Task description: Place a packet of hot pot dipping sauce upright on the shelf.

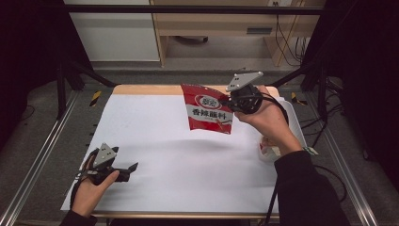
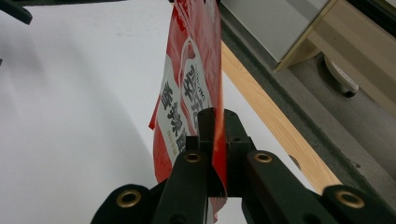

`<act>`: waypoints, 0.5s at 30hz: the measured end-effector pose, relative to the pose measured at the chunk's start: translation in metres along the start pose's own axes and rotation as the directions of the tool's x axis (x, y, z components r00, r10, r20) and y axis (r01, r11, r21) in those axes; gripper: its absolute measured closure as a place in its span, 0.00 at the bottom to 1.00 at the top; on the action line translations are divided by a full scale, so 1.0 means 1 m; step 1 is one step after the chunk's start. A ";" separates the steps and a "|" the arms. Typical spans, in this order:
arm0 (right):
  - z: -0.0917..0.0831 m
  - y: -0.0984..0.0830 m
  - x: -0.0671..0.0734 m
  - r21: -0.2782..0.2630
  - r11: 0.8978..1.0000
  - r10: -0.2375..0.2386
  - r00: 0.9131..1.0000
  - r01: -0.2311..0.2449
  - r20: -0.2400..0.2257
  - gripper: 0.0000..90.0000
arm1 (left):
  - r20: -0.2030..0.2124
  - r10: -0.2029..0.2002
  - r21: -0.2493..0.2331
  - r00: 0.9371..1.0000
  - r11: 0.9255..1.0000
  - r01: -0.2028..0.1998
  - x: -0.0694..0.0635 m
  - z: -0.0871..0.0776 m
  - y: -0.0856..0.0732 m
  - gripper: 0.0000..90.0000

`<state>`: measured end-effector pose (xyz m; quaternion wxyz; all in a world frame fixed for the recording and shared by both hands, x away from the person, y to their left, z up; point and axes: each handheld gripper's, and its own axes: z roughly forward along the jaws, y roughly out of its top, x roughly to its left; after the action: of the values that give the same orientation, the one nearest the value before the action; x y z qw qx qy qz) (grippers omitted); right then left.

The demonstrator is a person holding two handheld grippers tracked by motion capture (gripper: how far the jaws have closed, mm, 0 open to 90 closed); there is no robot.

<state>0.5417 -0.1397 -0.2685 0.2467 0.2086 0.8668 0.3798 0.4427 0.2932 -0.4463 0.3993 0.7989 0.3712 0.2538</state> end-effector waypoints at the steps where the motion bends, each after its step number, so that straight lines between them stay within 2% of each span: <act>1: -0.001 0.001 -0.001 0.001 1.000 -0.004 1.000 0.004 0.002 1.00 | -0.002 0.000 0.000 1.000 1.000 0.000 0.000 0.000 0.000 0.05; 5: -0.007 0.004 -0.007 -0.013 1.000 0.008 1.000 -0.007 0.024 1.00 | -0.005 -0.002 0.002 1.000 1.000 0.002 0.001 0.000 -0.001 0.05; 11: -0.018 0.006 -0.019 -0.028 0.999 0.028 0.995 -0.026 0.094 1.00 | -0.015 0.014 0.011 1.000 1.000 -0.014 0.000 0.000 0.000 0.06; 15: -0.025 0.008 -0.025 -0.031 0.999 0.034 0.993 -0.031 0.113 1.00 | -0.015 0.011 0.009 1.000 1.000 -0.011 0.000 0.000 0.000 0.06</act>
<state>0.5485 -0.1624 -0.2413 0.2925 0.2403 0.8422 0.3839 0.4424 0.2929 -0.4469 0.3917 0.8008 0.3708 0.2603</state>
